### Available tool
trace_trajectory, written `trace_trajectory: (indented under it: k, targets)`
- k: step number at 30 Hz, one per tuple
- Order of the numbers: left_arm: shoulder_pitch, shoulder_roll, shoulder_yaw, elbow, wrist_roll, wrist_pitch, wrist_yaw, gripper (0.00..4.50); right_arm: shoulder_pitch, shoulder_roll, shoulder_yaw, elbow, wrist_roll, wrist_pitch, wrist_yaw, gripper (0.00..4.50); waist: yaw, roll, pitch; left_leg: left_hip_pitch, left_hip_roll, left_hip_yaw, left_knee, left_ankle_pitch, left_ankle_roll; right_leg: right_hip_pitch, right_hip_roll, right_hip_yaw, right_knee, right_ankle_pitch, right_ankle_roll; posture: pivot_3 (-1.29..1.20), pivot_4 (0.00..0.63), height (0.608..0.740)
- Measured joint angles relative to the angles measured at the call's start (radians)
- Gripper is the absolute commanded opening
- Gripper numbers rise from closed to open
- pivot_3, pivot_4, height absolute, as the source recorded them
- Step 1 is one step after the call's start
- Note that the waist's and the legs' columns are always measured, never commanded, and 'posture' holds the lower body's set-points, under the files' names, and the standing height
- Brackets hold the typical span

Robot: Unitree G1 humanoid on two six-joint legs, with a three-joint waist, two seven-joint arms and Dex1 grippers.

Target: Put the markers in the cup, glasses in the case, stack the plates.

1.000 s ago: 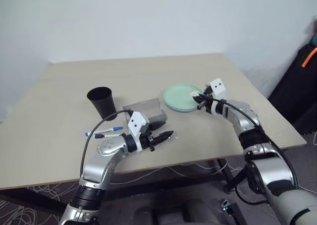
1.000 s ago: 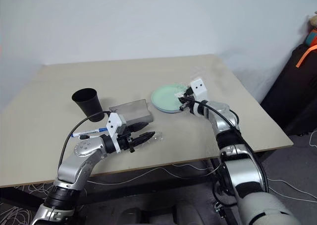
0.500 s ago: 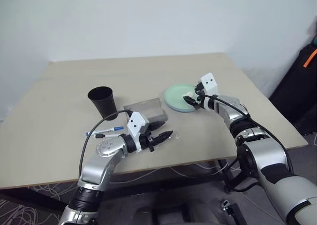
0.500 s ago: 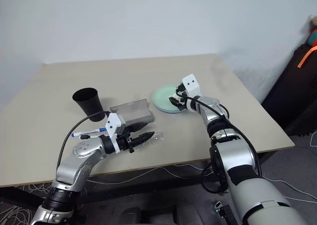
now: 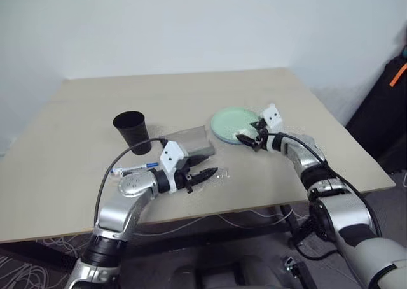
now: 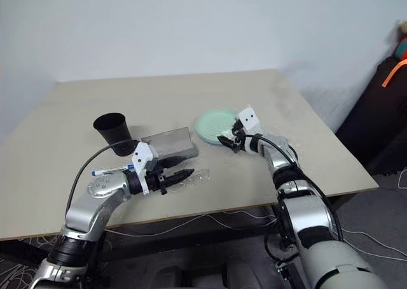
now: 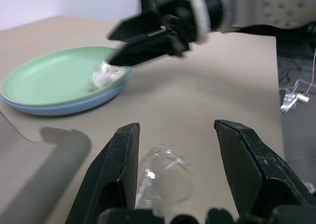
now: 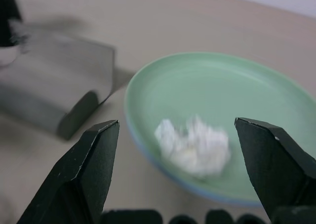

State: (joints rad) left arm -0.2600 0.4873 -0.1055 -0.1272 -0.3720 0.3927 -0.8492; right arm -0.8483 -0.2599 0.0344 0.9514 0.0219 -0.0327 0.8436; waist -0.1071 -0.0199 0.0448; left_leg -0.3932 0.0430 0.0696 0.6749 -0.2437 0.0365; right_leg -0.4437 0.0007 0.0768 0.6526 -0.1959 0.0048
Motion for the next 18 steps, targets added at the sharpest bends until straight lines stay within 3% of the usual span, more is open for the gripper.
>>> trace_trajectory:
  k: [4,8,18]
  targets:
    - [-0.093,0.090,-0.012,0.098,0.003,0.017,-0.121,2.51,0.138,-0.043,0.041,-0.159,0.011,0.023,0.128,4.04,-0.001,0.000,0.000,0.000,0.000,0.000,0.000,0.000,0.000,0.000,0.000,0.000,0.001,0.000,0.000,0.00,0.000,0.740]
    - [-0.195,0.156,-0.046,0.214,0.025,0.030,-0.247,2.51,0.201,-0.061,0.070,-0.251,0.011,0.042,0.169,4.04,-0.001,0.000,0.000,0.001,0.000,0.001,0.000,0.000,0.000,-0.001,0.000,0.000,0.001,0.000,0.000,0.00,0.000,0.740]
    - [-0.439,0.161,-0.203,0.508,0.146,-0.024,-0.517,2.51,0.298,-0.027,0.089,-0.374,0.017,0.066,0.126,4.04,0.006,-0.001,0.001,-0.001,0.000,0.000,0.000,0.000,0.000,-0.001,0.000,0.000,0.000,0.000,0.000,0.00,0.000,0.740]
